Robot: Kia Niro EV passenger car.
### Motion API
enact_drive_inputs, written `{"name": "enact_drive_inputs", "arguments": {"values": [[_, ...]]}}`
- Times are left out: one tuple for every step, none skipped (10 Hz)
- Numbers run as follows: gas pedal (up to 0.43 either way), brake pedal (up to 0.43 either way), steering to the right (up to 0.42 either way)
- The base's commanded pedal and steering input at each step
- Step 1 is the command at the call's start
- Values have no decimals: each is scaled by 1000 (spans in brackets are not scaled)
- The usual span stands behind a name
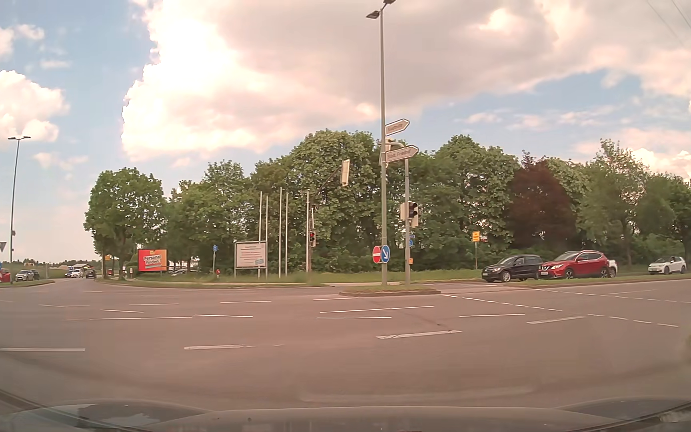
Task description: Follow the waypoints while adhering to traffic rules and regulations
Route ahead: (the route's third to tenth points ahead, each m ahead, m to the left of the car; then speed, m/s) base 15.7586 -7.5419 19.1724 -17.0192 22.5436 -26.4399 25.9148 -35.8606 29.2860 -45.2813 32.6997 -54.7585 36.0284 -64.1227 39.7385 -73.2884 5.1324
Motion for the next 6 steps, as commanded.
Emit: {"name": "enact_drive_inputs", "arguments": {"values": [[79, 18, 262], [67, 18, 270], [67, 18, 277], [67, 18, 288], [67, 18, 303], [67, 18, 313]]}}
